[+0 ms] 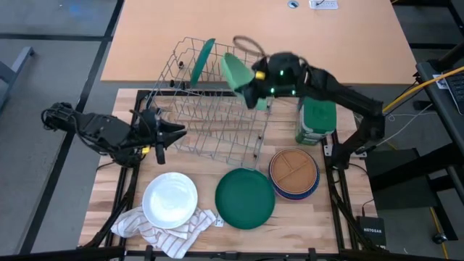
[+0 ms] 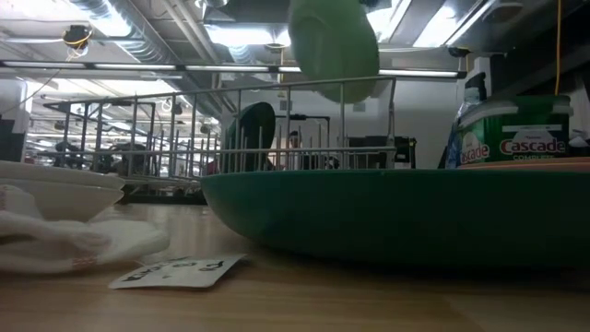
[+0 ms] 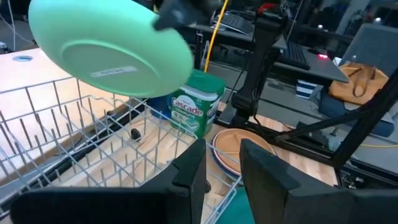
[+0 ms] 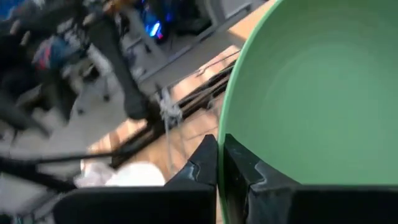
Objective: Sort dishes
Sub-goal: Put the green plate in the dish rack
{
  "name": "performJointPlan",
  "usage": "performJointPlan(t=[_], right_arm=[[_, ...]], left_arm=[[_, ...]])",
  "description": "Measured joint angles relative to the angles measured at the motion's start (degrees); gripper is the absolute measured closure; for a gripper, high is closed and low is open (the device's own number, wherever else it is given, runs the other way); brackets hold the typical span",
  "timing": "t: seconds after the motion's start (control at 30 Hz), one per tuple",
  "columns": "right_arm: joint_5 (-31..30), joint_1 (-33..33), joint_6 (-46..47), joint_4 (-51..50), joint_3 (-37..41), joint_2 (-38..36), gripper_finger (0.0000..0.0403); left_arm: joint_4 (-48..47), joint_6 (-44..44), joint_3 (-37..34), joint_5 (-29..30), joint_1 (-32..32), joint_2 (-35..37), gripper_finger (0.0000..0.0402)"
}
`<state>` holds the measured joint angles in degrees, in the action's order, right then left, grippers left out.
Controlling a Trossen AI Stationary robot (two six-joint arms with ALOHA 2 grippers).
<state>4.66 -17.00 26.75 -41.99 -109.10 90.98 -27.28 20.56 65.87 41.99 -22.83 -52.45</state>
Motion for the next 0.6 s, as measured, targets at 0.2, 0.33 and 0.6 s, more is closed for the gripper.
performJointPlan(t=[0.2,0.33,0.6], right_arm=[[5.2,-7.8,6.9,10.9,4.0,0.0,0.0395],[6.9,-10.7,12.7,22.6,9.9,0.0,0.0395],[6.3,-15.5,28.0,51.8,24.6,0.0,0.0395]], left_arm=[[-1.0,-1.8,0.0,4.8,0.0,0.0,0.0314],[-1.0,-4.8,0.0,7.4,0.0,0.0,0.0314],[-0.9,-7.5,0.0,8.9,0.0,0.0,0.0314]])
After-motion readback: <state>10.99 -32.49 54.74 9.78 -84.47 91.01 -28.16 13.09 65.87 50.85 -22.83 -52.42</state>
